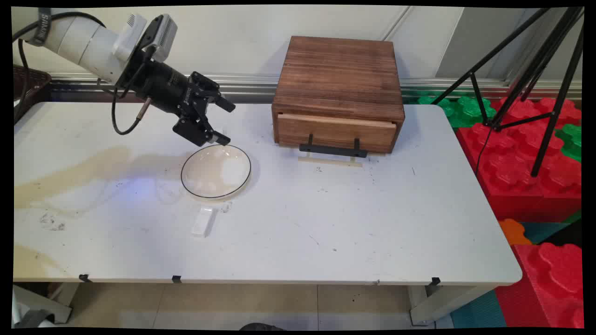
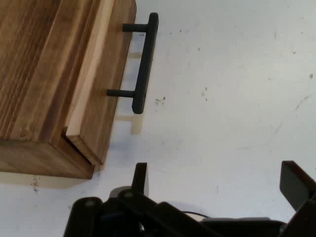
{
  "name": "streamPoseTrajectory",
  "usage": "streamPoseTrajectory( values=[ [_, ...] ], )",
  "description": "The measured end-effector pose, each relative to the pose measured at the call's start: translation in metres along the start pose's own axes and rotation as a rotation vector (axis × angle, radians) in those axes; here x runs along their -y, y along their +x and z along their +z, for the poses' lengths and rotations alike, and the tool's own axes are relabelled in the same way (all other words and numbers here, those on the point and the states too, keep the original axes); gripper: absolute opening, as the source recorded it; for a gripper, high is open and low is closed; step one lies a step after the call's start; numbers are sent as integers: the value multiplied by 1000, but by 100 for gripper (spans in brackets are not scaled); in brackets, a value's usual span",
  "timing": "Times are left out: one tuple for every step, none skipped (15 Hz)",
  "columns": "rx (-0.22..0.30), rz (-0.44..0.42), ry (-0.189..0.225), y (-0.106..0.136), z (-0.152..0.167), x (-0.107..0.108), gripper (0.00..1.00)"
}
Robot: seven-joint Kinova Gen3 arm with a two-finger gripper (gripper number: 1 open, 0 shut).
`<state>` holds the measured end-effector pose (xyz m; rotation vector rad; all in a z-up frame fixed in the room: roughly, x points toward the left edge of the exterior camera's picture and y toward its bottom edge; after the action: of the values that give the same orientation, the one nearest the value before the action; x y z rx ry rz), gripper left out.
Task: Open the drawer
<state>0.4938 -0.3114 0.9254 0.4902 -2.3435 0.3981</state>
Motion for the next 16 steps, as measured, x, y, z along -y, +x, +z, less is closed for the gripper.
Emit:
streamPoseTrajectory(
  values=[
    [-3, -5, -2, 1, 1, 0, 100],
    [-5, -9, -5, 2, 3, 0, 100],
    [-5, -10, -7, 4, 6, -1, 100],
    [-5, -10, -7, 7, 10, 0, 100],
    [-6, -10, -6, 11, 16, 0, 100],
    [-6, -12, -2, 15, 23, 0, 100],
    [-6, -14, 0, 19, 31, 1, 100],
    [-4, -15, 3, 24, 40, 3, 100],
    [-1, -14, 6, 30, 50, 5, 100],
    [3, -15, 10, 34, 59, 7, 100],
    [10, -14, 14, 38, 69, 10, 100],
    [16, -15, 17, 43, 80, 13, 100],
    [21, -15, 18, 47, 90, 16, 100],
    [27, -17, 19, 52, 101, 19, 100],
    [34, -18, 18, 56, 112, 23, 100],
    [40, -19, 16, 59, 122, 26, 100]
  ],
)
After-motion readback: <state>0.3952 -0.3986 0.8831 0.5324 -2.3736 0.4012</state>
